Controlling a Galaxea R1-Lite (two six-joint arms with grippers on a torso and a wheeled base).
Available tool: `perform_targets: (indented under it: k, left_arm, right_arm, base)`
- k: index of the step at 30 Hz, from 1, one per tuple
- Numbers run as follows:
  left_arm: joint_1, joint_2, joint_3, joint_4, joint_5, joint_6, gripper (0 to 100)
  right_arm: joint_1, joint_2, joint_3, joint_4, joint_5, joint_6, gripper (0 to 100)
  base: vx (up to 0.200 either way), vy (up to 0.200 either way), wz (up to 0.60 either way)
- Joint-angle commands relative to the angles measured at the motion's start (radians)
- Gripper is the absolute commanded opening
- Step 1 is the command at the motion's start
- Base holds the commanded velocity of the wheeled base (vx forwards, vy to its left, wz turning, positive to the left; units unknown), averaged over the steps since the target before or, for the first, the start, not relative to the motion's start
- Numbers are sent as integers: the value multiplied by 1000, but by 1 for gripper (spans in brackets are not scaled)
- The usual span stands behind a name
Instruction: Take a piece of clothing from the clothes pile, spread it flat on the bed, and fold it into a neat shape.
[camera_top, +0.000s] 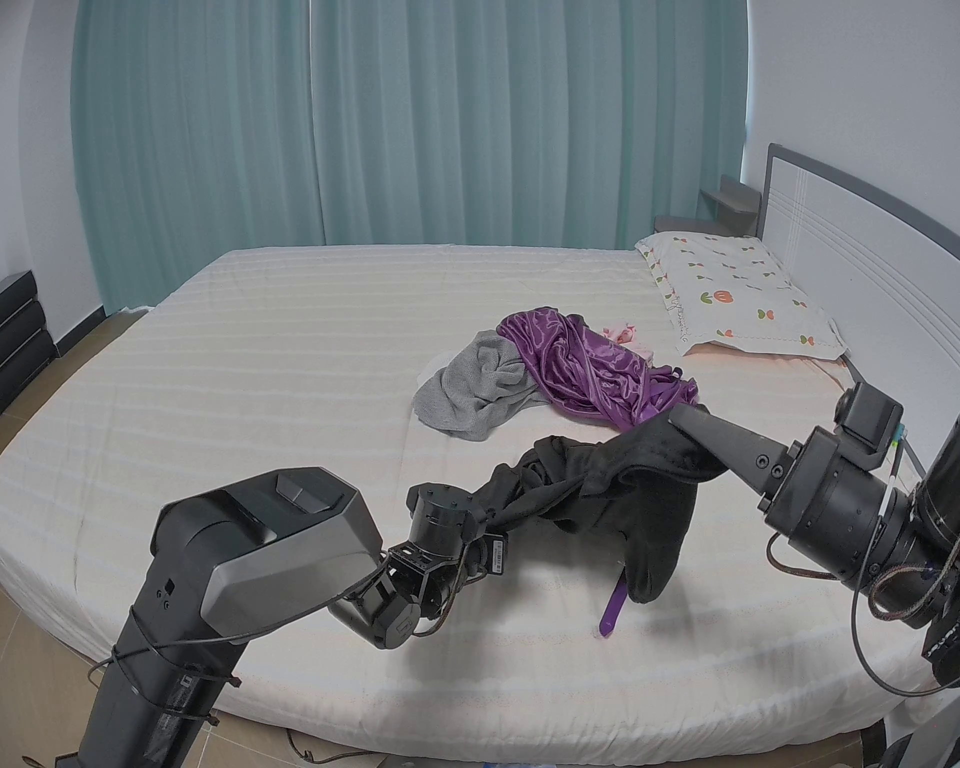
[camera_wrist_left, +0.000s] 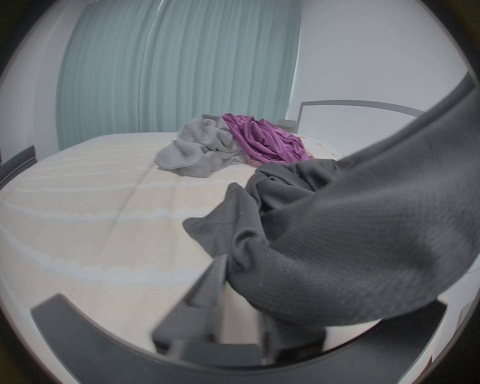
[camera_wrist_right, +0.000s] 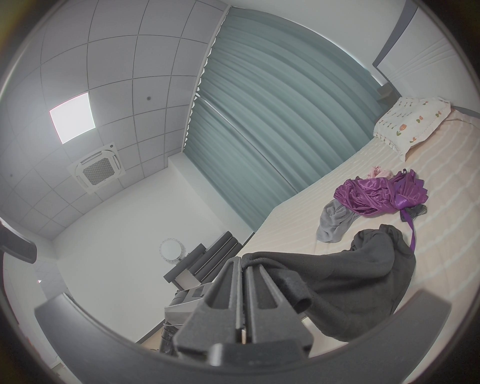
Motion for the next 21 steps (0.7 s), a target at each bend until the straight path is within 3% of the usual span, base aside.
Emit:
perform_targets:
  k: [1,7,10,11,12,16,21]
  left_arm:
    - [23,-14,27,-14,48,2,0]
    - [55,-159,201,-26,74,-24,0]
    - [55,-311,339,-26,83,-97,0]
    - [55,-311,339,-26,83,-97,0]
    - [55,-405,403,-25,83,-139,0]
    - [63,-593,471,-11,85,-209,0]
    - [81,-777,495,1,88,-218,0]
  right_arm:
    - [-40,16,7,1,5,1,0]
    - [-138,112,-3,-2,54,4,0]
    - [-233,211,-50,-3,86,5,0]
    - [-233,211,-50,-3,86,5,0]
    - [-269,266,-106,-3,80,19,0]
    - [-284,331,-254,0,40,87,0]
    - [-302,328,-372,-3,0,79,0]
  base:
    - [0,0,0]
    - [0,0,0]
    - [0,0,0]
    - [0,0,0]
    - [0,0,0]
    - [0,0,0]
    - [0,0,0]
